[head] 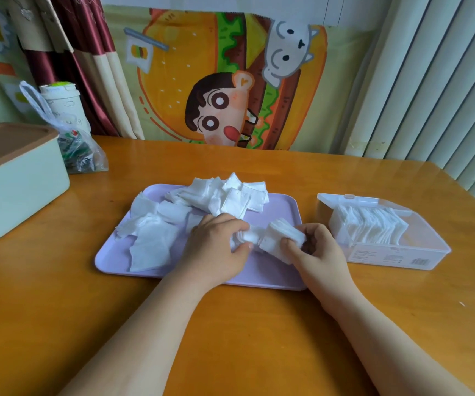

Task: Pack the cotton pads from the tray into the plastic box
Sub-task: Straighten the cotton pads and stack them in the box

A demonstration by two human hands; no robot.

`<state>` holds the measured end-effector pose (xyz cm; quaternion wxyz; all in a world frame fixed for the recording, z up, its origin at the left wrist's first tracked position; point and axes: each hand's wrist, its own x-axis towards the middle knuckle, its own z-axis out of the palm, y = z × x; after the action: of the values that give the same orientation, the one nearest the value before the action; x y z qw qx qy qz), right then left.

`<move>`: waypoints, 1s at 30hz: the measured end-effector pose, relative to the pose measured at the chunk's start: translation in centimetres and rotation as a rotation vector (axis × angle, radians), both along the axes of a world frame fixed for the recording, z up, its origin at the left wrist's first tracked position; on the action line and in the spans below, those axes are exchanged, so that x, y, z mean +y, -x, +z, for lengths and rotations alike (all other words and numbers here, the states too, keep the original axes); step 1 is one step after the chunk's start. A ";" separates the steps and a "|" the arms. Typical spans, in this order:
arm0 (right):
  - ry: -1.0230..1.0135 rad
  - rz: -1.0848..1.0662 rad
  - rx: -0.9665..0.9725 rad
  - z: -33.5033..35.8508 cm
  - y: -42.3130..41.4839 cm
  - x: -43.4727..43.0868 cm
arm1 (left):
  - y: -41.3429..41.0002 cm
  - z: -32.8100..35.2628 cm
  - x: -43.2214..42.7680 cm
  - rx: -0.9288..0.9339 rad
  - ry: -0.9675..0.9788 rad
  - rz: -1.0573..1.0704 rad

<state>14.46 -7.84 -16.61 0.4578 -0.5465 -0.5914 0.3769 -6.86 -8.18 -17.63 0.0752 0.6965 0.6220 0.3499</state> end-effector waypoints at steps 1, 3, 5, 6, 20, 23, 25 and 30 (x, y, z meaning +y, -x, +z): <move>0.005 -0.019 -0.002 0.2 0.0 0.2 | -0.2 0.1 -0.1 -0.029 0.003 -0.028; 0.007 -0.044 -0.009 0.3 -0.1 0.4 | -0.6 0.2 -0.5 -0.043 -0.010 -0.043; -0.008 -0.051 0.032 0.1 -0.1 0.4 | -0.6 0.2 -0.6 -0.034 -0.048 -0.038; -0.019 -0.057 0.073 -0.1 -0.2 0.3 | -0.5 0.3 -0.5 -0.022 -0.066 -0.042; -0.086 -0.082 0.232 -0.7 -0.7 0.9 | -1.2 0.3 -0.3 0.012 -0.077 -0.017; -0.092 -0.075 0.232 -0.7 -0.7 0.8 | -1.1 0.2 -0.5 0.047 -0.054 -0.057; -0.092 -0.073 0.222 -0.8 -0.7 0.8 | -1.1 0.2 -0.6 0.015 -0.062 -0.050; -0.083 -0.067 0.223 -0.8 -0.8 0.6 | -1.0 0.4 -0.5 -0.061 -0.101 -0.009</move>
<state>15.24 -7.24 -17.38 0.5553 -0.5012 -0.5334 0.3949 -5.86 -8.65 -17.26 0.0605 0.6914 0.5977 0.4014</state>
